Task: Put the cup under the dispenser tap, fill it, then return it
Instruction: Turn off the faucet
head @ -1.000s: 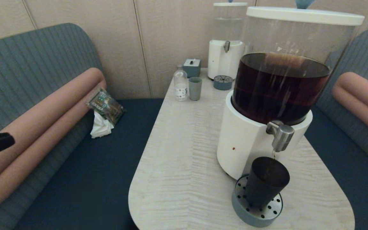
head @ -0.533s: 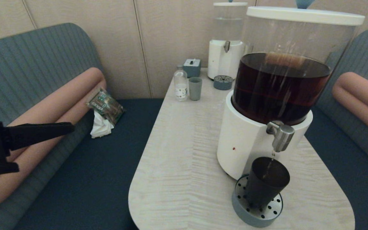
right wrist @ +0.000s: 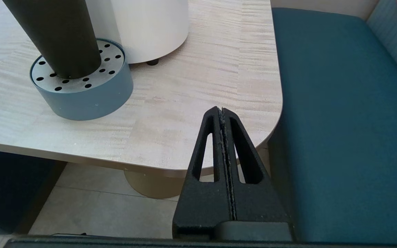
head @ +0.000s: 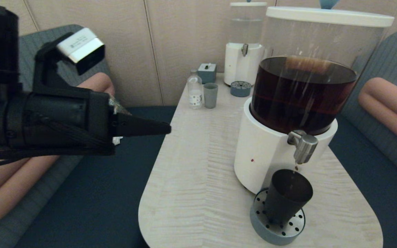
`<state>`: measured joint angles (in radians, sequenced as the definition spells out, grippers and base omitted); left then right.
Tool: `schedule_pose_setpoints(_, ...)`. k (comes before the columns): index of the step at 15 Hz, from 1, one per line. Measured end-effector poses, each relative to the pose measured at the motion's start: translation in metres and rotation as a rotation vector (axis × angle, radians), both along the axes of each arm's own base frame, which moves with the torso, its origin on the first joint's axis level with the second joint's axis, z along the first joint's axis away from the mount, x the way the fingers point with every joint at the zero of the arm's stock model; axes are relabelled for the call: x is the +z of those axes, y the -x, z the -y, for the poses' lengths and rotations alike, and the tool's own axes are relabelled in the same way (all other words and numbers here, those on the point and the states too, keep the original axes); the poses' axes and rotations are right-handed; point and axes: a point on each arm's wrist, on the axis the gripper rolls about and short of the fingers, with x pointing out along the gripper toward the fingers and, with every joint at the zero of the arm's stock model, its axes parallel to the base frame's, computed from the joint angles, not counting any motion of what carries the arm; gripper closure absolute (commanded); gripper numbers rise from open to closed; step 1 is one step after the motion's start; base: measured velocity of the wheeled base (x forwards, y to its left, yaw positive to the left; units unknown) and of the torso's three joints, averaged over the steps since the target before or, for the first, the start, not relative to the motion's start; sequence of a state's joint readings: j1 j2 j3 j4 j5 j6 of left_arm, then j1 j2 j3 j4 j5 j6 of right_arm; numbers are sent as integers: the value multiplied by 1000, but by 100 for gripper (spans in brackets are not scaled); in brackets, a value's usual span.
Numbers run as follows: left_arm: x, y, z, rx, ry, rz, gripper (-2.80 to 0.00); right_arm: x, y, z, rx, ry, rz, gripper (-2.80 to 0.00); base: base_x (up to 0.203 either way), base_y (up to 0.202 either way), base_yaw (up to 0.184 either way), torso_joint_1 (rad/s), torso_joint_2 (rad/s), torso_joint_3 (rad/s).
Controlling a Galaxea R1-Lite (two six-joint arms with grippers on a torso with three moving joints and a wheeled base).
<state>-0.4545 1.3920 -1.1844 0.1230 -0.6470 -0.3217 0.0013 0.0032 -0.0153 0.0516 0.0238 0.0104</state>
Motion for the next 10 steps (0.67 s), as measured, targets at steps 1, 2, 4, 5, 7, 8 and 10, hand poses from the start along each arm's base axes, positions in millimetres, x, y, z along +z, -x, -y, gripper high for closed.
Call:
schedule_pose_setpoints(1,0,-6,14,-39,-7,-5,0,0,0,0,0,0,0,0,0,0,0,0,0,0)
schedule_pose_setpoints(2,0,-13,26,-69,-16,-7,0,0,0,0,0,0,0,0,0,0,0,0,0,0)
schedule_pose_setpoints(4,-4,-27,48,-99,-44,-9,0,0,0,0,0,0,0,0,0,0,0,0,0,0)
schedule_pose_setpoints(5,-9,-34,57,-101,-67,0,0,0,0,0,0,0,0,0,0,0,0,0,0,0)
schedule_pose_setpoints(7,-21,-45,71,-82,-151,56,0,0,0,0,0,0,0,0,0,0,0,0,0,0)
schedule_pose_setpoints(8,-28,-49,76,-66,-202,86,0,0,0,0,0,0,0,0,0,0,0,0,0,0)
schedule_pose_setpoints(10,-38,-54,84,-45,-281,135,0,0,0,0,0,0,0,0,0,0,0,0,0,0)
